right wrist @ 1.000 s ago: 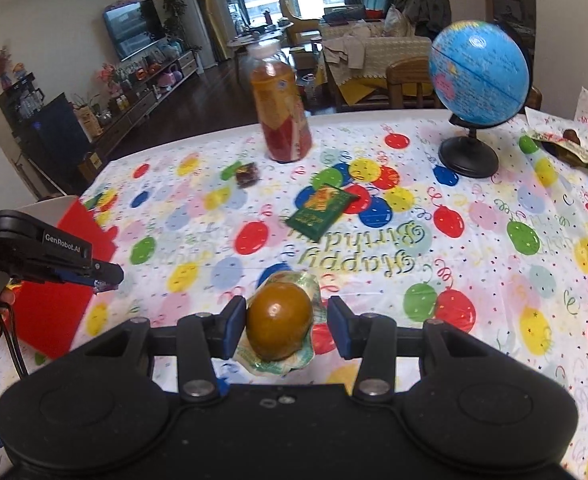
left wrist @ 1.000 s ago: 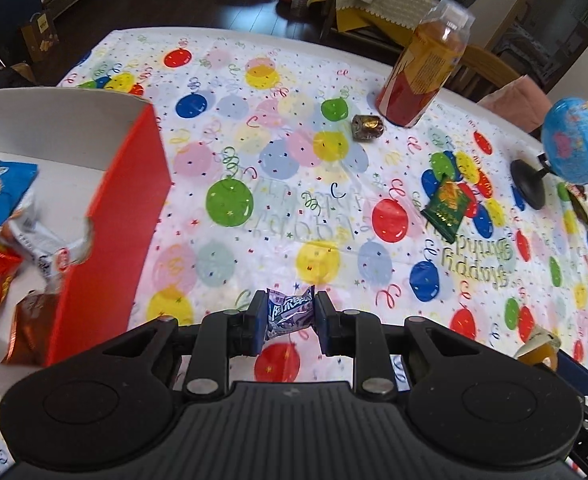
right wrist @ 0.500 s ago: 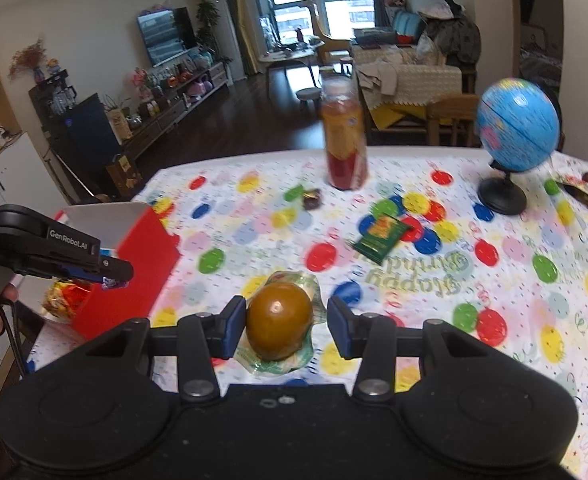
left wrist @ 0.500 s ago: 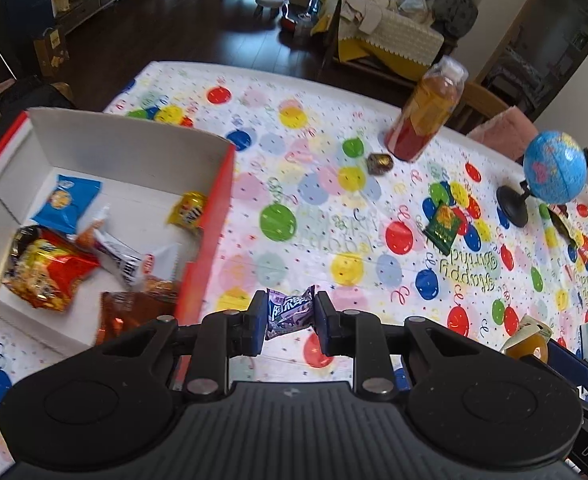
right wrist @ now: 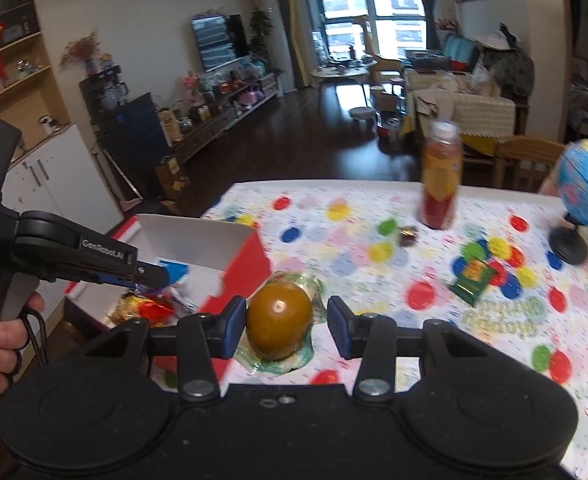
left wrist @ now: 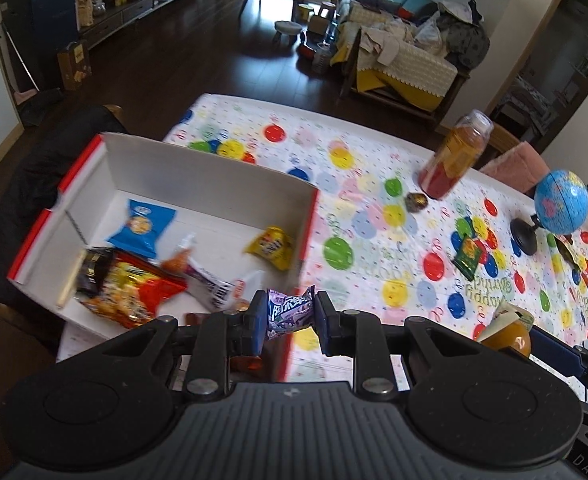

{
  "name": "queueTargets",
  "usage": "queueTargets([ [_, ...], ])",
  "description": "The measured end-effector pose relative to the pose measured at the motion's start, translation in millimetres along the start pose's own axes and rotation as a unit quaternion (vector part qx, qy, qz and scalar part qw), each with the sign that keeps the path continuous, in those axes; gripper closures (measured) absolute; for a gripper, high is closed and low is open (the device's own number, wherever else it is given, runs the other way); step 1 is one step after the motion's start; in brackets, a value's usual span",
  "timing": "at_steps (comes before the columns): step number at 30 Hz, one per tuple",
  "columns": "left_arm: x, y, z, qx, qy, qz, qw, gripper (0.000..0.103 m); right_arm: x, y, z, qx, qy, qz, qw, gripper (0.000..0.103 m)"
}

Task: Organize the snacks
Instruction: 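Lift and carry the purple candy and yellow-wrapped snack into the red box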

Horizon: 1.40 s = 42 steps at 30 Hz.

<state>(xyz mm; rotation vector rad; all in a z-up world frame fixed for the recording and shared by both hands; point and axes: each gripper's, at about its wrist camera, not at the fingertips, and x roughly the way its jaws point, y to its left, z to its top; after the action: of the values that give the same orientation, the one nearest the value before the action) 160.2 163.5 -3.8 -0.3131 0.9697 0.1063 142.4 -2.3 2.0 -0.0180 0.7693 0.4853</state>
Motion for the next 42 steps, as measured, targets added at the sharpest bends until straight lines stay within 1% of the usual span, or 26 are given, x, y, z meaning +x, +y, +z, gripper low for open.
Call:
queueTargets([
  [10,-17.8,57.1,10.5,-0.017,-0.018,0.021,0.9995,0.078,30.4,58.1,14.1,-0.037,-0.001,0.032,0.999,0.060],
  [16,-11.1,89.9,18.3,-0.030,-0.015,0.042,0.9985,0.078,57.2,83.7,18.0,-0.054,0.013,0.038,0.998,0.060],
  [22,11.3,121.8,26.0,-0.045,0.001,0.066,0.9968,0.078,91.5,98.8,15.4,-0.071,0.032,0.029,0.997,0.060],
  [28,40.7,143.2,31.3,-0.051,0.023,0.087,0.9946,0.078,123.0,107.3,8.7,-0.079,0.054,0.028,0.995,0.060],
  [35,76.5,155.3,35.6,-0.051,0.040,0.106,0.9922,0.078,156.2,120.0,-1.6,-0.095,0.083,0.027,0.992,0.060],
  [42,104.3,158.7,33.5,-0.035,0.060,0.122,0.9902,0.078,177.0,130.5,-9.5,-0.108,0.109,0.032,0.988,0.059],
])
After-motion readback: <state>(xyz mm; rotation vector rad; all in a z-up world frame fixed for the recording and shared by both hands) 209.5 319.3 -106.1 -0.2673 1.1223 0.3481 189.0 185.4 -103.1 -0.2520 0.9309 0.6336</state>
